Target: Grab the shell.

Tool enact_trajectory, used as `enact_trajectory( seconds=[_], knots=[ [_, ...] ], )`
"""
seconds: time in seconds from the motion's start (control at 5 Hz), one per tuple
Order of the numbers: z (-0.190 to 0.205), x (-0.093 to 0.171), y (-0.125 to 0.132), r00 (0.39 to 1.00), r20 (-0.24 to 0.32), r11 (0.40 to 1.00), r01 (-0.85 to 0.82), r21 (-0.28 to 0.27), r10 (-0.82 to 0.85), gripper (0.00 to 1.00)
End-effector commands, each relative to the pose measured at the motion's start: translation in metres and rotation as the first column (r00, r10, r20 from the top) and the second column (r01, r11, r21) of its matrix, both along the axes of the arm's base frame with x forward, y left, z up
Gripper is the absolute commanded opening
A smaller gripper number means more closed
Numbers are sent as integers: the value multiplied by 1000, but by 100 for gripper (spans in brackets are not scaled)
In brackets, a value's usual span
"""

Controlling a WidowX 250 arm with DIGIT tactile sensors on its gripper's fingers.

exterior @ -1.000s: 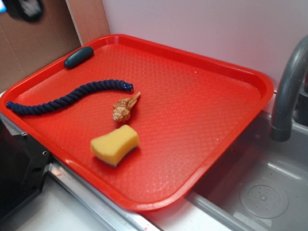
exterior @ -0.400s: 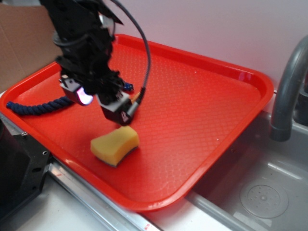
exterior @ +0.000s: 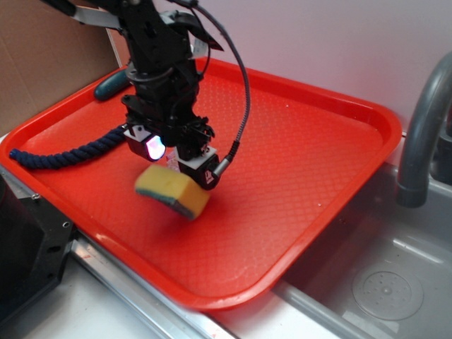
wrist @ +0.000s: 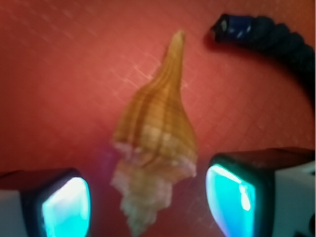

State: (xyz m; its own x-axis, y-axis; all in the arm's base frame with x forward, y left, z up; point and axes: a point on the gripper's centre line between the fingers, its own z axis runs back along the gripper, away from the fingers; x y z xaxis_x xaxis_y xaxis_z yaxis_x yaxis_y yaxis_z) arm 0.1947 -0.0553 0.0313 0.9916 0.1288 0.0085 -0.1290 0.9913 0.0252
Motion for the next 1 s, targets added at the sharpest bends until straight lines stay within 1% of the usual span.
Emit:
enact_trajectory(
  seconds=[0.0, 0.2, 0.4, 0.6, 0.8],
  knots=[
    [-13, -2, -6, 1000, -26, 1000, 15, 19, -14, 0],
    [-9, -14, -7, 996, -51, 997, 71, 14, -70, 0],
    [39, -46, 15, 976, 59, 976, 214, -45, -211, 0],
    [89, -62, 53, 974, 73, 974, 221, -54, -217, 0],
    [140, -55, 82, 977, 66, 978, 207, -33, -205, 0]
  ],
)
